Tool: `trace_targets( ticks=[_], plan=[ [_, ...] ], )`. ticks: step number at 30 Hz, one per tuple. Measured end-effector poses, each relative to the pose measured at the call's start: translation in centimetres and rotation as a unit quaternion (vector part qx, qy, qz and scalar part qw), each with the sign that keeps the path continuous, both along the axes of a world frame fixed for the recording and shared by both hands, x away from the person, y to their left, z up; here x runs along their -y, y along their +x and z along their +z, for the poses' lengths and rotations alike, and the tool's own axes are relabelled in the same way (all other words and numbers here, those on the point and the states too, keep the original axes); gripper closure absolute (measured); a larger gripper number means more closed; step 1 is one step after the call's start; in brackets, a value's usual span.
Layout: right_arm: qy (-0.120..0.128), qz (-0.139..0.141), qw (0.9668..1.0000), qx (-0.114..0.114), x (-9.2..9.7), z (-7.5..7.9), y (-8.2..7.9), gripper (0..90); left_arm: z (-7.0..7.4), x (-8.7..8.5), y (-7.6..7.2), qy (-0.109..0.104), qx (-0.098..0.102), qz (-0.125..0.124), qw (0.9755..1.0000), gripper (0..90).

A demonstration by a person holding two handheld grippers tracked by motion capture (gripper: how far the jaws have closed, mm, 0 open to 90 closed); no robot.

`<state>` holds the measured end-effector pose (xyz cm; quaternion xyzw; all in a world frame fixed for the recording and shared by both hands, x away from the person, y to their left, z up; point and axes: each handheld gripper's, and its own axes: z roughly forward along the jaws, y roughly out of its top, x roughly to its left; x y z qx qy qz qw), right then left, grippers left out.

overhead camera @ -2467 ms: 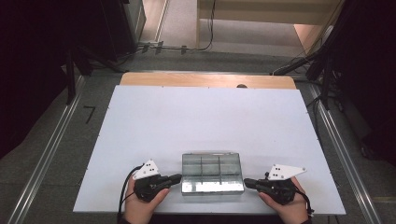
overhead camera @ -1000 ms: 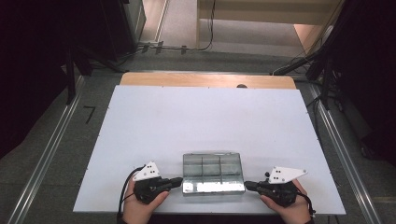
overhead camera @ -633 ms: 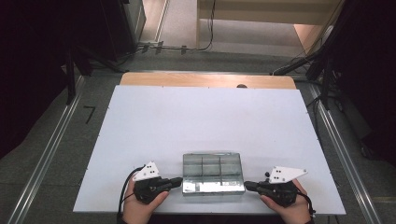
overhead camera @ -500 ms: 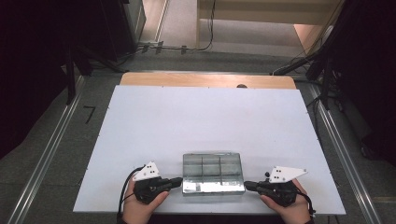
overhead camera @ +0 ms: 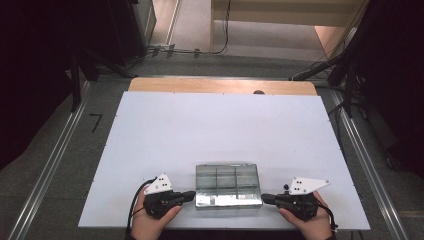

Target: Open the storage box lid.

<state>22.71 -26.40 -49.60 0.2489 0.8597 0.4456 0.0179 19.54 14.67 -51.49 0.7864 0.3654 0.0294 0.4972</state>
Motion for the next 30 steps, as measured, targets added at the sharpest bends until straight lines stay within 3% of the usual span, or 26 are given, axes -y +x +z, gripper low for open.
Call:
trace_targets(
  ticks=[7, 12, 14, 16, 22, 30],
  plan=[
    [-0.006, 0.006, 0.9999, 0.007, 0.0, 0.09, -0.12, 88.5, 0.43, -0.19, -0.43, 0.01, 0.017, -0.035, 0.9992, 90.0],
    [-0.01, 0.005, 0.9999, 0.009, -0.05, 0.18, -0.26, 88.5, 0.51, -0.24, -0.52, 0.009, 0.021, -0.04, 0.9989, 90.0],
    [-0.004, 0.004, 1.0, 0.006, 0.0, 0.16, -0.21, 88.5, 0.51, -0.28, -0.5, 0.001, 0.022, -0.043, 0.9988, 90.0],
    [0.017, 0.005, 0.9998, -0.001, 0.07, 0.29, -0.18, 88.5, 0.73, -0.46, -0.48, -0.036, 0.019, -0.051, 0.9979, 90.0],
    [0.012, 0.002, 0.9999, 0.01, -0.11, 0.52, -0.38, 88.5, 0.81, -0.28, -0.59, -0.026, 0.033, -0.043, 0.9982, 90.0],
    [0.021, -0.001, 0.9996, 0.021, -0.18, 0.96, -0.52, 88.5, 0.88, -0.35, -0.57, -0.035, 0.043, -0.038, 0.9977, 89.9]
  ],
)
